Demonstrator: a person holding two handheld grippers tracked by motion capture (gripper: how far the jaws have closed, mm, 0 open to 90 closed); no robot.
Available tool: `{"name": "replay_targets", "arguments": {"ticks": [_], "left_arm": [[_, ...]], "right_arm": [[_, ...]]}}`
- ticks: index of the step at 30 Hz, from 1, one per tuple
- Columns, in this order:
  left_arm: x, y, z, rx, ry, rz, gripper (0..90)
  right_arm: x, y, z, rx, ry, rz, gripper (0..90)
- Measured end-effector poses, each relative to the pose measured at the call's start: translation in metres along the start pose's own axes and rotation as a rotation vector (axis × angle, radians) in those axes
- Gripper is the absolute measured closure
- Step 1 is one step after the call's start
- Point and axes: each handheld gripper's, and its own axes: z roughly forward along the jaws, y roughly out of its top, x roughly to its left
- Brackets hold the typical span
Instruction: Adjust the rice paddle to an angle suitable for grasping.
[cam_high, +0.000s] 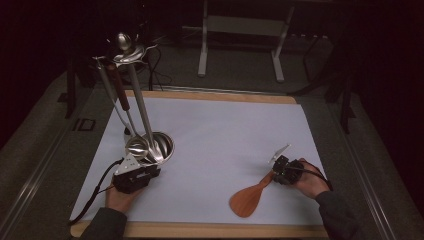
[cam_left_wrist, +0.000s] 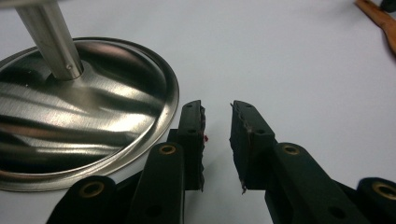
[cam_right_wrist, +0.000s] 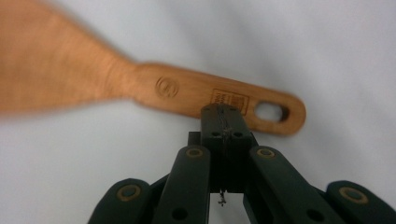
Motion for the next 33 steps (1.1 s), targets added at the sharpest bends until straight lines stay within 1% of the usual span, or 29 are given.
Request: {"name": "replay_targets", "arguments": {"ticks": [5, 7, 9, 11, 13, 15, 18, 20, 22, 24, 27, 29, 31, 32, 33], "left_arm": [[0.0, 0.0, 0.0, 0.003, 0.003, -0.003, 74.5], [0.0, 0.0, 0.0, 0.0, 0.005, -0.005, 74.5], [0.0, 0.0, 0.0, -0.002, 0.006, -0.003, 74.5], [0.0, -0.001, 0.0, -0.003, 0.007, -0.001, 74.6], [0.0, -0.001, 0.0, -0.004, 0.007, 0.003, 74.5], [0.0, -0.001, -0.001, -0.007, 0.007, 0.006, 74.5], [0.0, -0.001, -0.001, -0.01, 0.004, 0.006, 74.4], [-0.001, -0.001, -0.001, -0.013, 0.003, 0.006, 74.4], [0.0, -0.001, -0.001, -0.012, 0.005, 0.003, 74.1], [0.0, -0.001, -0.001, -0.01, 0.007, 0.001, 73.9], [0.0, -0.001, -0.001, -0.008, 0.01, 0.001, 73.8], [0.0, -0.001, -0.001, -0.008, 0.013, 0.0, 73.8], [0.0, -0.001, -0.001, -0.007, 0.015, -0.003, 73.7], [0.0, -0.001, -0.001, -0.007, 0.015, -0.005, 73.7], [0.0, -0.001, -0.001, -0.007, 0.015, -0.004, 73.7]], "right_arm": [[-0.001, 0.02, 0.007, -0.021, -0.004, 0.009, 89.7], [0.001, 0.029, 0.01, -0.031, 0.001, 0.003, 89.4], [0.004, 0.038, 0.011, -0.041, -0.006, -0.007, 89.4], [0.006, 0.047, 0.011, -0.056, 0.001, -0.01, 88.0], [0.011, 0.055, 0.012, -0.054, 0.008, -0.021, 87.4], [0.015, 0.063, 0.016, -0.049, 0.013, -0.046, 86.2], [0.021, 0.073, 0.018, -0.032, -0.01, -0.055, 85.1], [0.02, 0.073, 0.015, -0.035, -0.023, -0.049, 85.2], [0.017, 0.068, 0.011, -0.039, -0.026, -0.031, 86.6], [0.012, 0.06, 0.01, -0.02, -0.034, -0.008, 89.9], [0.007, 0.047, 0.012, 0.018, -0.044, 0.014, 90.0], [0.005, 0.041, 0.013, 0.022, -0.047, 0.03, 90.0], [0.004, 0.04, 0.013, 0.013, -0.045, 0.038, 90.0], [0.004, 0.043, 0.014, 0.013, -0.056, 0.044, 90.0], [0.004, 0.045, 0.015, 0.014, -0.06, 0.041, 90.0]]}}
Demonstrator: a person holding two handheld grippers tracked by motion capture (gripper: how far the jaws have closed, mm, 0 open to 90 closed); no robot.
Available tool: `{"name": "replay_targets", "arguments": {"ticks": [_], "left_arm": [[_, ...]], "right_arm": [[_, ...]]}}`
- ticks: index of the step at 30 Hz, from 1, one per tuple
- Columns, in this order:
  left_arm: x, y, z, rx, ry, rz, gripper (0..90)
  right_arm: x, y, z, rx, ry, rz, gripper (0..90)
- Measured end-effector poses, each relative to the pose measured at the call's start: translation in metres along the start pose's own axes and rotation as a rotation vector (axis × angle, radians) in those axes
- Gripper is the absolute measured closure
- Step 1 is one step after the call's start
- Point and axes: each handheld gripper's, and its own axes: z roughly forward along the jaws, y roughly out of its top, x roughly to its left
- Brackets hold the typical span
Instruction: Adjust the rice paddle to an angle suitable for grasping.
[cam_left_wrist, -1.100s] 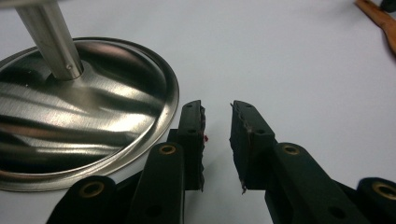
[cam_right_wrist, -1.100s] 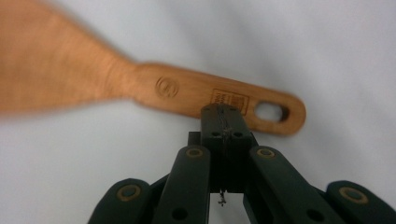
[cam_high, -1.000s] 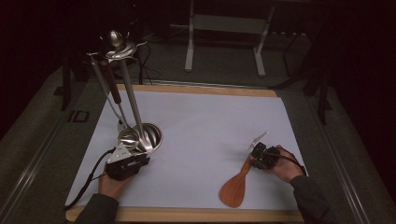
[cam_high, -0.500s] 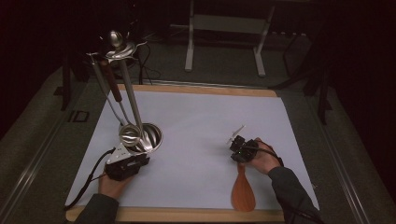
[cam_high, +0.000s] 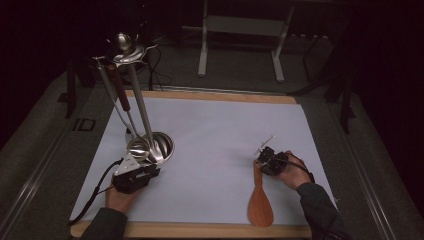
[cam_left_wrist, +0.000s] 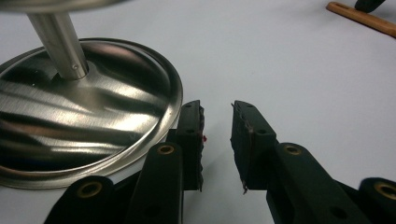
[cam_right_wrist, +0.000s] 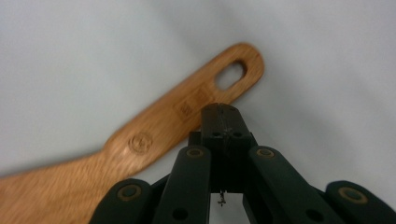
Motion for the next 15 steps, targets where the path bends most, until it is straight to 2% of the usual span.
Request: {"name": "replay_targets", "arguments": {"ticks": [2, 5, 6, 9, 11, 13, 15], "left_arm": [[0.0, 0.0, 0.0, 0.0, 0.0, 0.003, 73.6], [0.0, 0.0, 0.0, -0.001, -0.001, 0.004, 73.6], [0.0, 0.0, 0.0, -0.002, -0.002, 0.005, 73.6], [0.0, 0.0, 0.0, -0.001, -0.006, 0.005, 73.6], [0.0, 0.0, 0.0, -0.001, -0.005, 0.005, 73.5], [0.0, 0.0, 0.0, 0.0, -0.003, 0.002, 73.5], [0.0, 0.0, 0.0, 0.0, -0.002, 0.003, 73.5]], "right_arm": [[0.003, 0.007, 0.001, -0.005, 0.014, 0.004, 90.0], [0.009, 0.017, 0.002, 0.008, -0.011, -0.004, 90.0], [0.009, 0.018, 0.003, 0.009, -0.015, -0.012, 90.0], [0.006, 0.015, 0.005, 0.038, -0.036, 0.009, 90.0], [0.004, 0.013, 0.007, 0.046, -0.026, 0.026, 90.0], [0.005, 0.016, 0.007, 0.027, -0.003, 0.043, 90.0], [0.011, 0.024, 0.008, 0.009, 0.031, 0.025, 90.0]]}}
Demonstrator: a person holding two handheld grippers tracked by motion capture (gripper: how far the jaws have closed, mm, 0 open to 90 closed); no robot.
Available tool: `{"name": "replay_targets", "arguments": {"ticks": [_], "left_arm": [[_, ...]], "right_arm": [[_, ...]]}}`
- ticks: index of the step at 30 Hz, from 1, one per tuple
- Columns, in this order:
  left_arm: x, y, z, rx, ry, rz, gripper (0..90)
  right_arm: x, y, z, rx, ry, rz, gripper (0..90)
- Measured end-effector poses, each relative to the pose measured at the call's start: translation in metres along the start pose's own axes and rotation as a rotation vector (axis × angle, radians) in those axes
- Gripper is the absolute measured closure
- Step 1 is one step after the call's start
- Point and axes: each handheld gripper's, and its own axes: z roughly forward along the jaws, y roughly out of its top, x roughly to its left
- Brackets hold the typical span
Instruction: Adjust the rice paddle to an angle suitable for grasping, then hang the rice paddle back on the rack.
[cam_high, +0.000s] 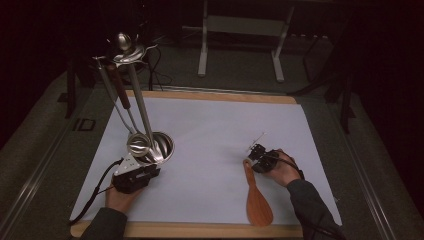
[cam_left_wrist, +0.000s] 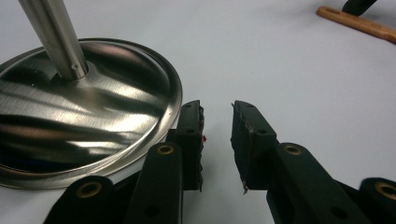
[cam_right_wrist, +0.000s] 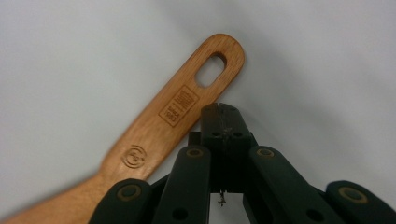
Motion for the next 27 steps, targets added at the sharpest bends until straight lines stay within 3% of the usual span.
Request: {"name": "replay_targets", "arguments": {"ticks": [8, 15, 18, 27], "left_arm": [[0.0, 0.0, 0.0, -0.001, -0.004, -0.003, 73.1], [0.0, 0.0, 0.0, 0.0, -0.006, -0.005, 73.0], [0.0, 0.0, 0.0, 0.0, -0.004, -0.006, 73.0], [0.001, 0.0, 0.0, 0.002, -0.002, -0.008, 72.4]], "right_arm": [[0.034, 0.034, 0.007, -0.004, 0.048, -0.11, 87.6], [0.05, 0.049, 0.01, -0.001, 0.066, -0.157, 86.0], [0.054, 0.052, 0.01, 0.006, 0.077, -0.154, 84.0], [0.052, 0.045, -0.002, 0.007, 0.122, -0.061, 62.6]]}}
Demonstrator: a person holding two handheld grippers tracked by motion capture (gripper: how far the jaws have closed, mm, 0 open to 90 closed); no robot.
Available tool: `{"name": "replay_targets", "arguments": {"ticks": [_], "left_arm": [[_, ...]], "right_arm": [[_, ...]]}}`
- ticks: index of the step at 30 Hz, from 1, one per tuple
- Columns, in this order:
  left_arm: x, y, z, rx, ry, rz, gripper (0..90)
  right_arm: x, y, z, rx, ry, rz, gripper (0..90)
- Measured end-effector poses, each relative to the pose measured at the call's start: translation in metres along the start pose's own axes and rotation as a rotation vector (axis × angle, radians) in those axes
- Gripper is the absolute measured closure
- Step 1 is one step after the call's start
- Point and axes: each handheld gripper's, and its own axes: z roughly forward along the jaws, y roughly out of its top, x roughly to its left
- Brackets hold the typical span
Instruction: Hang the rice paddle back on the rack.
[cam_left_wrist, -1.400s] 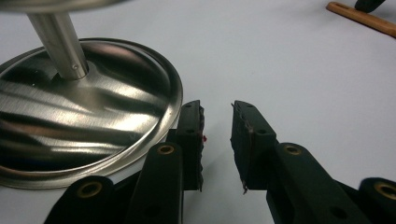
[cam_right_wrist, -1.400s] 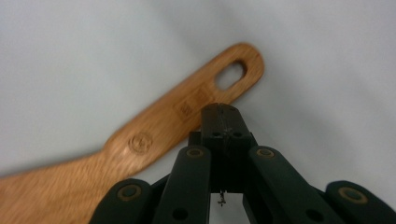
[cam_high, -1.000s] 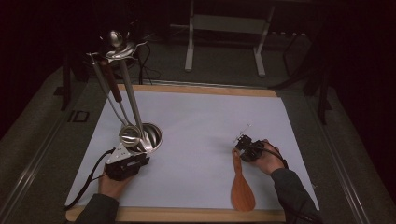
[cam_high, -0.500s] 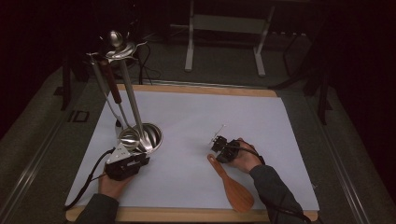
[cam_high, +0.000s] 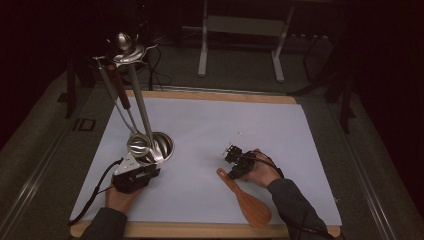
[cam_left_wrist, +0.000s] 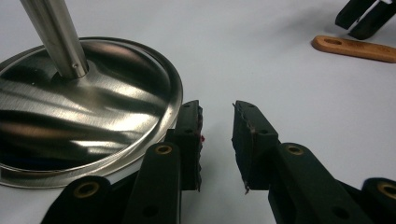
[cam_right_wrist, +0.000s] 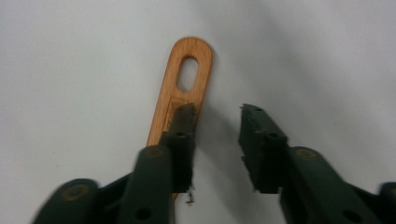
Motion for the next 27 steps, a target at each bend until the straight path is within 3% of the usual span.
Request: {"name": "replay_targets", "arguments": {"ticks": [6, 12, 17, 22, 27], "left_arm": [[0.0, 0.0, 0.0, 0.0, 0.003, -0.002, 71.4], [0.0, 0.0, 0.0, 0.001, 0.004, -0.002, 71.4], [0.0, 0.0, 0.0, 0.001, 0.002, -0.002, 71.4], [0.0, 0.0, 0.0, 0.001, 0.002, -0.001, 71.3], [0.0, 0.0, 0.0, 0.0, 0.003, -0.001, 71.3]], "right_arm": [[0.002, -0.009, -0.004, 0.023, 0.04, 0.06, 59.1], [0.012, -0.014, -0.001, 0.063, 0.065, 0.059, 55.7], [0.022, -0.013, 0.002, 0.112, 0.073, 0.023, 55.7], [0.022, -0.009, 0.005, 0.138, 0.008, 0.009, 64.4], [0.009, -0.003, 0.007, 0.123, -0.008, 0.036, 65.4]]}}
